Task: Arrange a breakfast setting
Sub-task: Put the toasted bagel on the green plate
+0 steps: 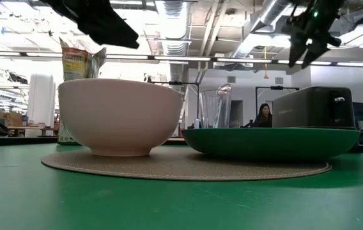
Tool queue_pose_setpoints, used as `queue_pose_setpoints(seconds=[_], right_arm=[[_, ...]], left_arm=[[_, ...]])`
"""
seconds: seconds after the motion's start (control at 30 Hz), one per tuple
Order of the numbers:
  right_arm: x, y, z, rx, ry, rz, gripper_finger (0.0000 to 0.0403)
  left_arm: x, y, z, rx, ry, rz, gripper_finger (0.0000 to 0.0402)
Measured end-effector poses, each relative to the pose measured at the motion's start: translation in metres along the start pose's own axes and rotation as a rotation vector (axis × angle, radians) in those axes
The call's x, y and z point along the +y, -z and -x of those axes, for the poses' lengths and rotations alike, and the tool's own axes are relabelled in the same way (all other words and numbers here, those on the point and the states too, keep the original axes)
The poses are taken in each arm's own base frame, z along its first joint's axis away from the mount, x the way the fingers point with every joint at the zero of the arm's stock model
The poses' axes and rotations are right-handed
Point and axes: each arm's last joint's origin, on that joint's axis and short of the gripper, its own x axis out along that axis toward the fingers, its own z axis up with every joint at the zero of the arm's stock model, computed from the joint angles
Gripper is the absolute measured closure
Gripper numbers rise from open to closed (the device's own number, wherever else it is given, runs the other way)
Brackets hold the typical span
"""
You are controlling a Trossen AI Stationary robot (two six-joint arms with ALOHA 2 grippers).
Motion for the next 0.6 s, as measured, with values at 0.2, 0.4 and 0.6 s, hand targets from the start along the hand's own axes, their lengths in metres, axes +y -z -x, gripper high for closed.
queue_pose_setpoints(seconds=[0.2, 0.4, 0.6], right_arm=[[-0.005, -0.009, -0.029, 0.12, 0.062, 0.006, 0.0129], [-0.007, -0.013, -0.046, 0.177, 0.084, 0.014, 0.0152], [-0.01, -0.015, -0.055, 0.202, 0.103, 0.013, 0.0205]], left_arm=[[0.0, 0.005, -0.002, 0.001, 0.0, 0.003, 0.0116], [0.0, 0.005, -0.002, -0.001, 0.0, 0.004, 0.0116], [0.0, 0.005, -0.002, 0.0, -0.001, 0.004, 0.0116]])
